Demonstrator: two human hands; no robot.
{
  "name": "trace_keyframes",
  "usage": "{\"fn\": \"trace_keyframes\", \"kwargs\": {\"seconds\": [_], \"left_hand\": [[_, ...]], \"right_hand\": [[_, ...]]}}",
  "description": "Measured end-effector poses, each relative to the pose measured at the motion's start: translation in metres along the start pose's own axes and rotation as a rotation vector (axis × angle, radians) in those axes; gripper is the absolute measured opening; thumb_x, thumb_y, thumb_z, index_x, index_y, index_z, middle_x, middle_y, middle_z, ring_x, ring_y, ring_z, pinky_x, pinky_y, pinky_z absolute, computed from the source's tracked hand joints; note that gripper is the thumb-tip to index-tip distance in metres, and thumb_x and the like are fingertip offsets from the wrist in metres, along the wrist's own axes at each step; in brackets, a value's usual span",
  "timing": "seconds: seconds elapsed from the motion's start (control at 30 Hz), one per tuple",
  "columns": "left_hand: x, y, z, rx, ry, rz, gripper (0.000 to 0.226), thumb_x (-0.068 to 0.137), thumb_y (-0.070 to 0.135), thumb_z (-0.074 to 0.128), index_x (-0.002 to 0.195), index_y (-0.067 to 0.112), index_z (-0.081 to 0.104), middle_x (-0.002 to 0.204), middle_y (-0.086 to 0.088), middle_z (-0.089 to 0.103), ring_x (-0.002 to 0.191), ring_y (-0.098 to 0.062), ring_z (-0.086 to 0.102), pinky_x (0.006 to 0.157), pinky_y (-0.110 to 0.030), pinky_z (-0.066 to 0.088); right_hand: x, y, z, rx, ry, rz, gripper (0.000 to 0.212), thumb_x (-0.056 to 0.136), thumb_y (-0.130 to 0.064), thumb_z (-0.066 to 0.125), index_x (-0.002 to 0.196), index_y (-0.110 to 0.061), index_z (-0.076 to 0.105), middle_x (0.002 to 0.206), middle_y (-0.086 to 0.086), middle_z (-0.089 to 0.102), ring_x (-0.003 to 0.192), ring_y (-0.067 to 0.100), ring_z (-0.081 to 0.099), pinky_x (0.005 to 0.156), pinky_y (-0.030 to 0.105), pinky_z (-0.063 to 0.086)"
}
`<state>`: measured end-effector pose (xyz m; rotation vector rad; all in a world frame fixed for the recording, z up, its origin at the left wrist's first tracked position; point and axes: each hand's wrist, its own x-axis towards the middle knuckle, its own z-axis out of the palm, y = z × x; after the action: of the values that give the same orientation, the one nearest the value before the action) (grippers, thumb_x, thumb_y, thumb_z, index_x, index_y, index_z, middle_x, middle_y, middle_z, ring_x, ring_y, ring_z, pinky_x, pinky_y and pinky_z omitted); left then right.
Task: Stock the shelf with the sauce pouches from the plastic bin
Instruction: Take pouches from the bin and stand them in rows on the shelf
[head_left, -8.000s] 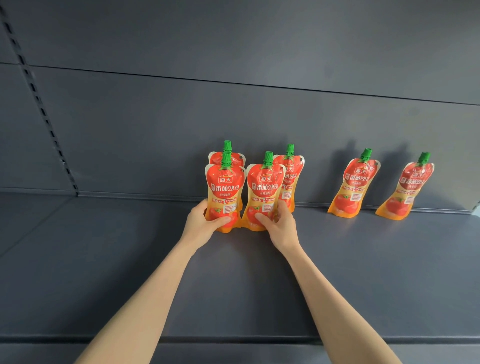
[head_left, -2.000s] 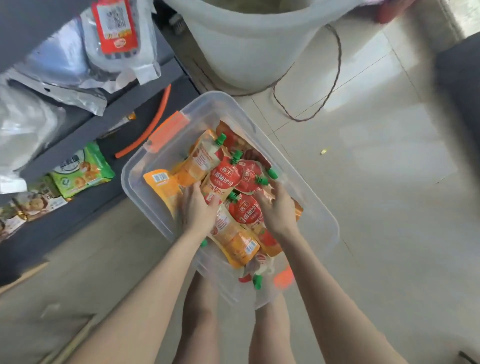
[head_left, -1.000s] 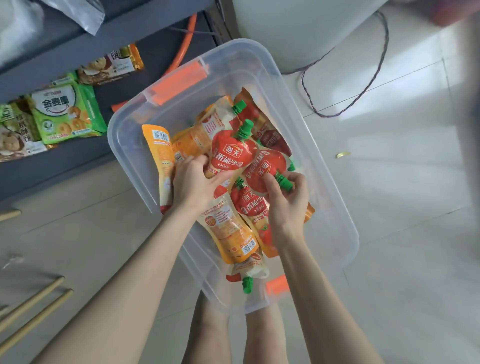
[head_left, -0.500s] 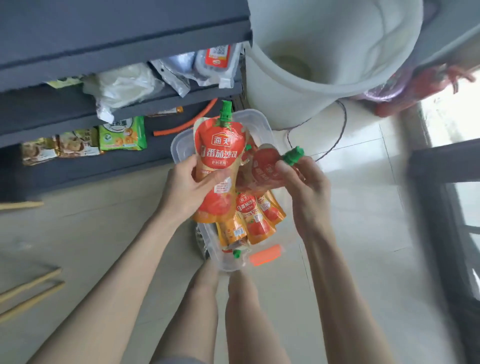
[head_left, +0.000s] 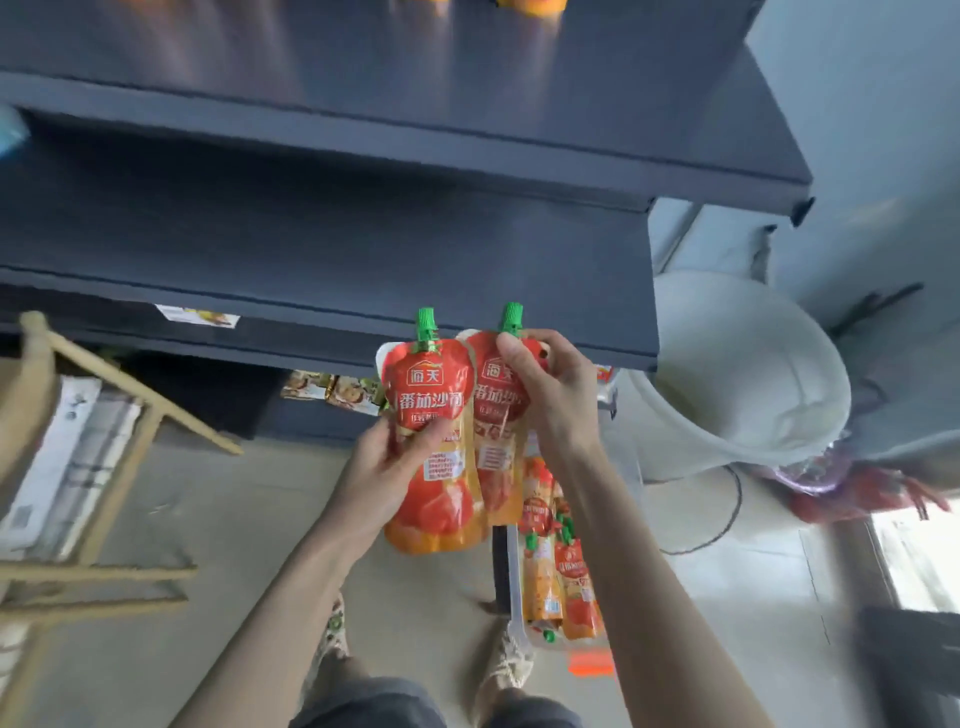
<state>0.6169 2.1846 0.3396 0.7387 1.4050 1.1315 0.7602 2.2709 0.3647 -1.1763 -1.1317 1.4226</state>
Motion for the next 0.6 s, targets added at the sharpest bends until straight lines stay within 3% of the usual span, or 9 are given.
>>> {"fn": "trace_keyframes", "kwargs": {"seconds": [0.17,0.4,0.5,0.6], "left_hand": [[0.001,0.05,-0.091,-0.054,0.118,0.122,0.033,0.071,0.04,0.067,0.101,0.025,0.061,0.09,0.007,0.073,0.085,-0.011,0.07,0.068,-0.023,0.052],[0.031,0.113,-0.214,-0.045,0.159,0.217,0.039,0.068,0.048,0.065,0.101,0.027,0.061,0.094,0.003,0.073,0.088,-0.017,0.07,0.081,-0.039,0.055],[0.048,0.142,-0.247,-0.053,0.167,0.241,0.04,0.072,0.05,0.064,0.104,0.027,0.06,0.099,0.002,0.072,0.09,-0.018,0.069,0.082,-0.041,0.055],[0.072,0.177,-0.272,-0.062,0.194,0.283,0.029,0.077,0.048,0.063,0.1,0.03,0.061,0.097,0.004,0.071,0.089,-0.016,0.069,0.078,-0.036,0.055]], "right_hand": [[0.002,-0.022,0.101,0.027,-0.149,0.044,0.031,0.083,-0.02,0.069,0.108,-0.003,0.061,0.1,0.015,0.071,0.088,0.025,0.07,0.079,0.04,0.058],[0.018,-0.03,0.227,-0.059,-0.361,0.034,0.027,0.083,-0.019,0.067,0.109,-0.02,0.059,0.105,0.004,0.071,0.095,0.023,0.069,0.084,0.04,0.057],[0.039,-0.052,0.267,-0.114,-0.309,-0.045,0.028,0.081,-0.014,0.071,0.107,-0.015,0.059,0.101,0.004,0.071,0.091,0.021,0.07,0.08,0.037,0.058],[0.065,-0.07,0.3,-0.082,-0.222,-0.088,0.03,0.08,-0.014,0.073,0.106,-0.005,0.061,0.099,0.008,0.073,0.088,0.024,0.072,0.081,0.043,0.058]]}}
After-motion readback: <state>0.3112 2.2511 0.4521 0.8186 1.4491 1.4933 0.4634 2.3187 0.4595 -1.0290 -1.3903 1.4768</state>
